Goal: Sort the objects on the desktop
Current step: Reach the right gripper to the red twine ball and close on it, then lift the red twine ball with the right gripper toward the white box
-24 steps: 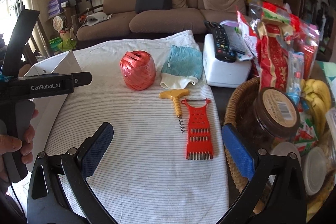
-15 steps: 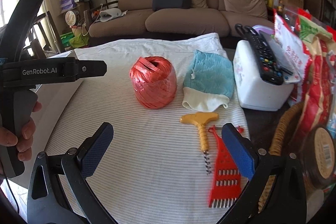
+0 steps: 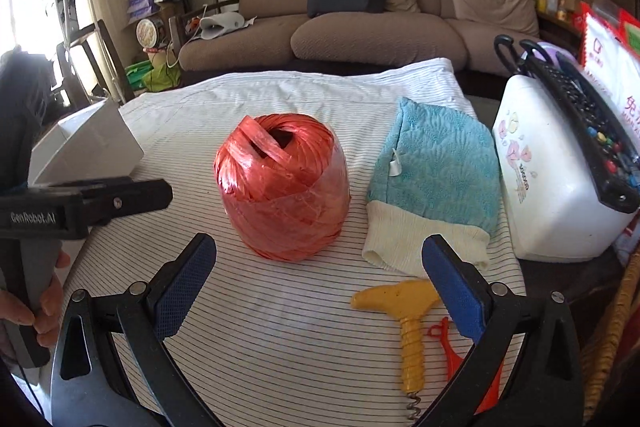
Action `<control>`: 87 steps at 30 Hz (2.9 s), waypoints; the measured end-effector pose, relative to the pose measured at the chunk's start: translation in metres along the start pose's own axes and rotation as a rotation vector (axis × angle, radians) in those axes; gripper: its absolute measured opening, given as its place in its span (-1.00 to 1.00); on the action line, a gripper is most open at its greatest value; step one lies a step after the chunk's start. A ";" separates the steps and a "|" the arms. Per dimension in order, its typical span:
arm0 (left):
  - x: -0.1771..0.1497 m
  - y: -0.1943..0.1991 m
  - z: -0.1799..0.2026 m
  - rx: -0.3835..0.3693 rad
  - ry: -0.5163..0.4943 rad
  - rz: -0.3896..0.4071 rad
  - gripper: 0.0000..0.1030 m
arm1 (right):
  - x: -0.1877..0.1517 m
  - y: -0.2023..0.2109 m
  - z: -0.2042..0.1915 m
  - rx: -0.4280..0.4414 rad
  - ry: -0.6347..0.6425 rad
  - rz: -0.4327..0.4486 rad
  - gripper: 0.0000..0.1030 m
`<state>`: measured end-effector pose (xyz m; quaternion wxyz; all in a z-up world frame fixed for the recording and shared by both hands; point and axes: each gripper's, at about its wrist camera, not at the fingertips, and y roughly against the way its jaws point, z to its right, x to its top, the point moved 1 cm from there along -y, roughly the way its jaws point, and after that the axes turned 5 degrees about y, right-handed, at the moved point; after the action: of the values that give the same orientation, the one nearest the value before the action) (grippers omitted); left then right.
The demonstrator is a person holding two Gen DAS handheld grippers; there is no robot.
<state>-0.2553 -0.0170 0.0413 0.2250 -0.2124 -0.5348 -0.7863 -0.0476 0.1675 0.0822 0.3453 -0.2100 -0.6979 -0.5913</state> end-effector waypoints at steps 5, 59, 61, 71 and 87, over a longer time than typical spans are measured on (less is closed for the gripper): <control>-0.011 -0.020 0.010 0.061 -0.069 -0.001 1.00 | 0.019 0.000 0.010 0.086 -0.047 0.014 1.00; -0.041 0.090 0.079 -0.064 -0.355 0.241 0.67 | 0.061 0.040 -0.056 0.287 0.054 -0.080 0.73; -0.049 0.119 0.070 -0.063 -0.347 0.247 0.64 | 0.061 0.060 -0.075 0.310 0.063 -0.077 0.73; -0.075 0.249 0.010 0.026 -0.327 0.270 0.64 | 0.064 0.146 -0.210 0.352 0.233 -0.056 0.72; -0.104 0.320 -0.142 0.098 -0.236 0.161 0.62 | 0.037 0.120 -0.382 0.535 0.217 -0.166 0.71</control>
<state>0.0015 -0.2418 0.1722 0.2330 -0.3345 -0.5767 -0.7080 0.1011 -0.1821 0.2149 0.4115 0.0106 -0.8026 -0.4317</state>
